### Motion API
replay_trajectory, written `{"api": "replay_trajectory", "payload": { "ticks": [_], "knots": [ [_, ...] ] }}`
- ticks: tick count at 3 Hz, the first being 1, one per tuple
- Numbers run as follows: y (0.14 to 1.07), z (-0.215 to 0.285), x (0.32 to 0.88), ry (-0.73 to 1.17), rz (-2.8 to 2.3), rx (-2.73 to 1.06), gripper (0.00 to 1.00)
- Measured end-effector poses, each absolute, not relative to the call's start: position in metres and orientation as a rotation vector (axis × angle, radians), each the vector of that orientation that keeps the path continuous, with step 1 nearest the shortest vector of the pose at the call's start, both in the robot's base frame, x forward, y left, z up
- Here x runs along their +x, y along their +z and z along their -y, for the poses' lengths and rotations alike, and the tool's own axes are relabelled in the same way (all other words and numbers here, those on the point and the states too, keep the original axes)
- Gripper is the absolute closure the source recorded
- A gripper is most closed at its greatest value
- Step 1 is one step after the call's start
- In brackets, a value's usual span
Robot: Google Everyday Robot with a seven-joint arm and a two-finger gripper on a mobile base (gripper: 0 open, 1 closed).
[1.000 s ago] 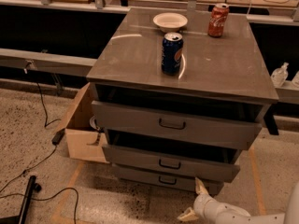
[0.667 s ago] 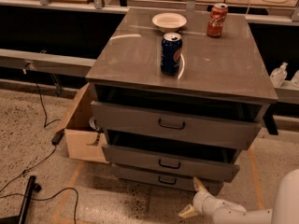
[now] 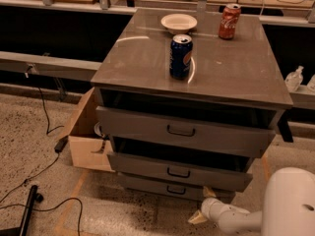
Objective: Open bottom drawer
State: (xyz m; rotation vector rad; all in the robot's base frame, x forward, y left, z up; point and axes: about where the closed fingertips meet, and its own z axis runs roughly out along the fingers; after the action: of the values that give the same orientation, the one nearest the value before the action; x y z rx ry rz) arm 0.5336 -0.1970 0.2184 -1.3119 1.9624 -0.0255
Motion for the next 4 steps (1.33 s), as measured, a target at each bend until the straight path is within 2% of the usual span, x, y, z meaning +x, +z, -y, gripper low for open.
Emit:
{"api": "replay_trajectory", "payload": {
  "ticks": [2, 3, 4],
  "knots": [
    [0.197, 0.198, 0.543, -0.058, -1.978, -1.341, 0.00],
    [0.191, 0.198, 0.545, -0.051, -1.984, -1.333, 0.17],
    [0.195, 0.189, 0.548, 0.003, -1.971, -1.374, 1.00]
  ]
}}
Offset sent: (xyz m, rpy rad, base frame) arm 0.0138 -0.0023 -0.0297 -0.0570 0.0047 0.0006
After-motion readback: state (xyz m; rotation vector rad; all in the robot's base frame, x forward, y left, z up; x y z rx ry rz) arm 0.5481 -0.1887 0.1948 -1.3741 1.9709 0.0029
